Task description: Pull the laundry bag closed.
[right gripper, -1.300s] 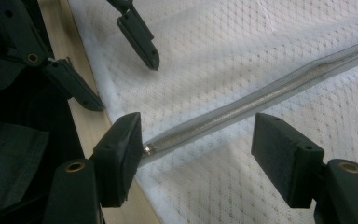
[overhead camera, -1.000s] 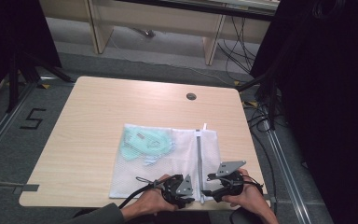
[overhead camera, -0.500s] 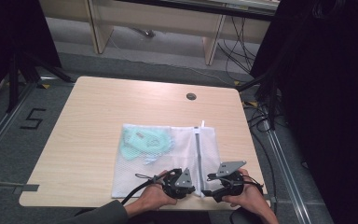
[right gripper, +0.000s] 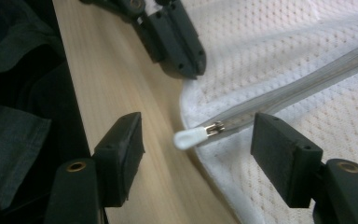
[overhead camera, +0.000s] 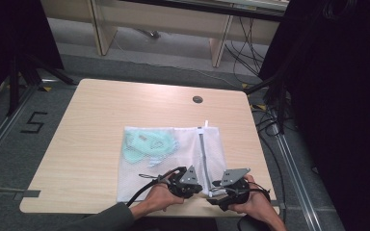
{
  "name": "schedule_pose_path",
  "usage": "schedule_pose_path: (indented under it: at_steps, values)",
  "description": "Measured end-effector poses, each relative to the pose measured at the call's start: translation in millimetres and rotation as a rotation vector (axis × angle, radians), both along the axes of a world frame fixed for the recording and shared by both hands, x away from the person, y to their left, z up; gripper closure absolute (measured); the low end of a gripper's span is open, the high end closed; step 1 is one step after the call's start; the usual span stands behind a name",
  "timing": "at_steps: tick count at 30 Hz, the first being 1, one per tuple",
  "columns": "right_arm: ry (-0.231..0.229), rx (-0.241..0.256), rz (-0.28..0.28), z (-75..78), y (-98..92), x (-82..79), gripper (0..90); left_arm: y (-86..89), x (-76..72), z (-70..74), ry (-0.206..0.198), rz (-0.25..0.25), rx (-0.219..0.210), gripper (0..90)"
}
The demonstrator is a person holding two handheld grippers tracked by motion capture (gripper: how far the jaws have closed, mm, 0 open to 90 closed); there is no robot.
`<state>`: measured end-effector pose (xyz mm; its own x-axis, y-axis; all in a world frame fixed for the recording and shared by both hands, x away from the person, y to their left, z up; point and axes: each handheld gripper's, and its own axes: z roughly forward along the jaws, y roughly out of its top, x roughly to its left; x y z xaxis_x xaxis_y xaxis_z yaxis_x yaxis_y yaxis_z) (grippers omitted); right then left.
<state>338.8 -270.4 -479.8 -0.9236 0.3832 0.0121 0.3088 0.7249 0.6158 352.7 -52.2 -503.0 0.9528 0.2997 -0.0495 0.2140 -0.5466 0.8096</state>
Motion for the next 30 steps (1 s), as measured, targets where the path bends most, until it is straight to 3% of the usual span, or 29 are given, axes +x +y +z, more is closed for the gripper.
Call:
schedule_pose_path:
  at_steps: [3,4,5,9,20,21,22,23,24,25,30]
  values:
    - [-0.004,-0.014,0.008,1.5,-1.0,0.9,42.8,0.4,1.7,2.5,-0.009,-0.007,0.007,87.7]
    - [0.004,-0.015,-0.010,1.9,-1.0,-0.7,43.7,-0.3,2.0,2.4,-0.008,-0.009,-0.012,87.8]
    - [-0.019,-0.012,-0.001,1.3,-0.9,0.6,43.9,-0.4,1.0,2.4,0.008,0.003,-0.018,87.7]
    - [-0.003,-0.042,-0.008,-0.3,0.3,-0.8,47.8,0.3,1.6,4.6,0.004,-0.002,-0.016,87.8]
    - [-0.023,-0.053,-0.004,1.4,-1.6,-0.3,64.4,1.8,3.1,5.5,0.019,-0.015,-0.021,87.9]
    - [-0.052,-0.055,0.034,2.1,-2.4,2.9,65.8,1.5,3.1,5.1,0.027,-0.011,-0.029,87.9]
    - [-0.009,-0.056,-0.023,2.6,-1.9,-2.6,67.4,1.9,3.5,5.3,0.026,-0.014,-0.027,87.9]
    - [-0.066,-0.066,0.052,2.1,-2.6,3.4,68.5,2.0,4.0,5.6,0.019,-0.019,-0.028,87.9]
    - [-0.062,-0.076,0.051,2.4,-2.5,2.8,69.7,2.0,3.9,5.4,0.021,-0.022,-0.029,87.9]
    - [-0.032,-0.071,0.012,2.1,-2.3,-0.5,70.8,2.3,3.6,5.7,0.018,-0.021,-0.020,87.9]
    - [-0.061,-0.055,0.017,4.7,-4.6,1.5,77.0,1.3,1.2,3.4,0.035,-0.028,-0.017,87.9]
